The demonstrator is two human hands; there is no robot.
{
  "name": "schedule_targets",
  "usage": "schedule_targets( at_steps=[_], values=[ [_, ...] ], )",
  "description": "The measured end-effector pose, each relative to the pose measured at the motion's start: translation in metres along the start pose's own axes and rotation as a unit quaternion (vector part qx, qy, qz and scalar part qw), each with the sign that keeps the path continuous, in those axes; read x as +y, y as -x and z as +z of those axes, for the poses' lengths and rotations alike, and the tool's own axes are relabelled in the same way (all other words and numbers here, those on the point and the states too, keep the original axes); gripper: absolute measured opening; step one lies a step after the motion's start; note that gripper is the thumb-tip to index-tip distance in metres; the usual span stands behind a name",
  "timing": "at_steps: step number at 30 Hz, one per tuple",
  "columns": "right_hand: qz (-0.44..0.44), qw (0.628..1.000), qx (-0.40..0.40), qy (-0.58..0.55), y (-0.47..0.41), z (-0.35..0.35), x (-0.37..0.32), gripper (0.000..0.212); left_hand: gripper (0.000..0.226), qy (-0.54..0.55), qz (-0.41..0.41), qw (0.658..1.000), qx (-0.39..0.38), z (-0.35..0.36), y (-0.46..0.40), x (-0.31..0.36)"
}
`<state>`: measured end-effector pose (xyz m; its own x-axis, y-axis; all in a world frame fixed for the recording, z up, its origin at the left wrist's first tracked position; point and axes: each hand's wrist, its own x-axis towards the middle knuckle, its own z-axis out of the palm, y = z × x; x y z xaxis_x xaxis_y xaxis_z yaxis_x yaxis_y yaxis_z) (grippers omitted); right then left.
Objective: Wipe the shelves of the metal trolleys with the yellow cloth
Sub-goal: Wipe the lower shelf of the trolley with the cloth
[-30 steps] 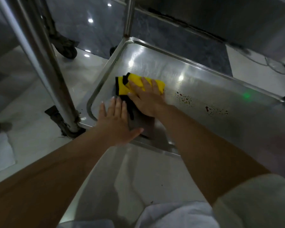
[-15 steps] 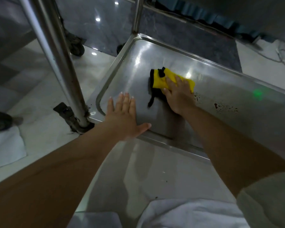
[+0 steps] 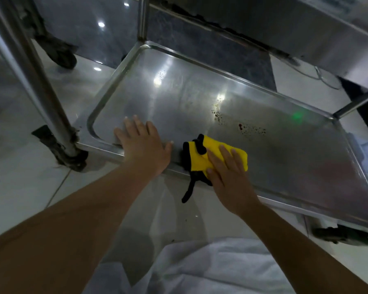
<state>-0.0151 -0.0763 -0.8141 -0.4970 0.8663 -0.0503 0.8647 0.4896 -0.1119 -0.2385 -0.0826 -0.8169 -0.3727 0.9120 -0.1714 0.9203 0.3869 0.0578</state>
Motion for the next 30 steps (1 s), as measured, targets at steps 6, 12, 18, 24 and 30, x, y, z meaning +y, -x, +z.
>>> schedule_targets(
  at_steps=[6, 12, 18, 24, 30],
  values=[
    [0.015, 1.0, -0.01, -0.002, -0.057, 0.0, -0.007, 0.057, 0.07, -0.026, 0.111, 0.991, 0.072, 0.014, -0.003, -0.007],
    [0.077, 0.996, -0.005, -0.053, -0.169, 0.001, -0.016, 0.056, 0.083, -0.057, 0.191, 0.978, 0.052, 0.008, -0.009, -0.01],
    [0.097, 0.994, 0.031, -0.05, -0.181, 0.0, 0.025, 0.054, 0.077, -0.043, 0.197, 0.979, 0.04, 0.01, -0.016, -0.008],
    [0.144, 0.985, 0.083, -0.05, -0.121, -0.001, 0.058, 0.053, 0.078, -0.017, 0.19, 0.981, 0.048, 0.008, -0.015, -0.006],
    [0.116, 0.991, 0.063, -0.006, -0.024, 0.0, 0.047, 0.053, 0.074, -0.016, 0.134, 0.99, 0.043, -0.006, -0.024, 0.017]
  ],
)
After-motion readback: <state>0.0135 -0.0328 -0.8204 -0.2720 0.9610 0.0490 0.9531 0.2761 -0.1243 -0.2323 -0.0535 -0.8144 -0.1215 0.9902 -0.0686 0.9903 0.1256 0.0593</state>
